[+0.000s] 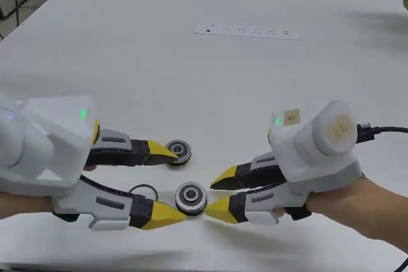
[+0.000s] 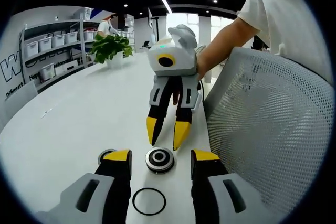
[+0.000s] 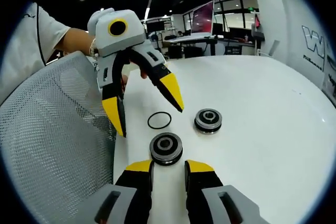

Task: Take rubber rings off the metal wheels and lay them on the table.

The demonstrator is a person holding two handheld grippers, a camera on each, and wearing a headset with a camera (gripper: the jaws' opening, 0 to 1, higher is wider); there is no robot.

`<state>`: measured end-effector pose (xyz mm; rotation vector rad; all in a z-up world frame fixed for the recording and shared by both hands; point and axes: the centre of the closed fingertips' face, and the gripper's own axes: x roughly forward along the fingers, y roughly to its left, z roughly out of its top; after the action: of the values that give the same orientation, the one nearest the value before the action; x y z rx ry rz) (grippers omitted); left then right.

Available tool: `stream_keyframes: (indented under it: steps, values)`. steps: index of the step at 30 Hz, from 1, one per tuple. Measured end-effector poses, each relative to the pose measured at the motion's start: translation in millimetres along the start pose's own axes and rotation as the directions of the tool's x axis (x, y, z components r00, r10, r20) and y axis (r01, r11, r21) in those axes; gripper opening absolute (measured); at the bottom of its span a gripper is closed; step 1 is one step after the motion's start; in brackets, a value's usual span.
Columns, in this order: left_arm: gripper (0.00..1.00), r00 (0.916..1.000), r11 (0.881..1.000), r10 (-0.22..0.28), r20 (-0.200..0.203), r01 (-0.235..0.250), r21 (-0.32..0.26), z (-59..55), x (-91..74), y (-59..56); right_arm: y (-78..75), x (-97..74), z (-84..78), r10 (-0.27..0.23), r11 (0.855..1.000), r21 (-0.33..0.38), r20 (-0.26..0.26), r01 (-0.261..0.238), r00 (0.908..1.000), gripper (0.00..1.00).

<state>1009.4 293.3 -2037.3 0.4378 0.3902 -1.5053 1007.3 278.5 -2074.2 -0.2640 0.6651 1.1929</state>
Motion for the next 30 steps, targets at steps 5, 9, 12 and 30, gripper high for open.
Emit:
stream_keyframes:
  steps: [5,9,12,30]
  values:
    - [0.35,0.9999,0.999,0.009,0.004,-0.009,-0.049,-2.5,7.9,6.6,1.2,2.3,-1.4,0.003,1.000,-0.006,-0.010,-0.003,0.9999,0.20]
    - [0.23,0.9998,0.996,-0.019,-0.006,0.018,-0.091,-6.6,12.2,1.7,1.9,4.0,-1.8,0.005,1.000,-0.017,-0.014,-0.005,0.9999,0.19]
    - [0.19,0.9999,0.997,-0.011,-0.010,0.010,-0.077,-9.1,15.1,4.3,1.6,5.5,-1.2,0.005,1.000,-0.020,-0.014,-0.006,0.9999,0.19]
    - [0.07,0.9997,1.000,-0.014,-0.020,0.014,0.010,-15.9,16.6,4.1,0.7,9.0,-1.8,0.009,1.000,-0.010,-0.010,-0.009,0.9999,0.16]
